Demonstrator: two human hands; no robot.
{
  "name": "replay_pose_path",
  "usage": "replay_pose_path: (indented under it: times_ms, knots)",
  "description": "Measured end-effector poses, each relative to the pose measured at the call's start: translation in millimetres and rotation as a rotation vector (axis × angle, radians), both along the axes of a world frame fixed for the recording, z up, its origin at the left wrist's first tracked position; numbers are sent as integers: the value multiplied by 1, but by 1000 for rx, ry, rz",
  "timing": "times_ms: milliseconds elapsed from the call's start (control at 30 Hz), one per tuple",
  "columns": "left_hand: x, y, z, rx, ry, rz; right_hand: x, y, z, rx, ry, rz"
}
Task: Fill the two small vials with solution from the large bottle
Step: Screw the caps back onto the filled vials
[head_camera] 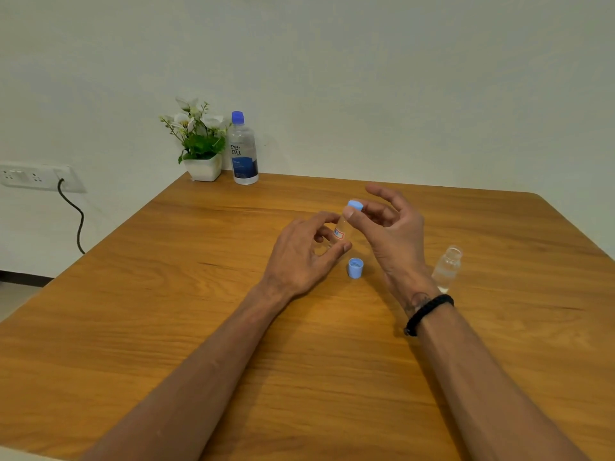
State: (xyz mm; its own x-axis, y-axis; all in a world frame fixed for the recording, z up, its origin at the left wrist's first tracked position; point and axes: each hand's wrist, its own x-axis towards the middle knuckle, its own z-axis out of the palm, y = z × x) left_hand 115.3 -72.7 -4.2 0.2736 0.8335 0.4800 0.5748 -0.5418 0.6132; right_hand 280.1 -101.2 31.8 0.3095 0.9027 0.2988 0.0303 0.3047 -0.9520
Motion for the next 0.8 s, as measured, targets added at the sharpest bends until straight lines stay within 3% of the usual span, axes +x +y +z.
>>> replay_pose_path:
  times_ms: [433, 533, 700, 800]
  knots:
    - [3, -2, -5, 21, 74, 38, -6, -4, 0, -6, -180, -134]
    - [2, -1, -6, 3, 47, 74, -4, -7, 6, -117, -412, -98]
    - [-2, 6, -8, -115, -94, 181, 5, -10, 19, -478, -844, 114]
    - [0, 8, -7, -162, -80, 216, 5, -9, 15, -550, -993, 204]
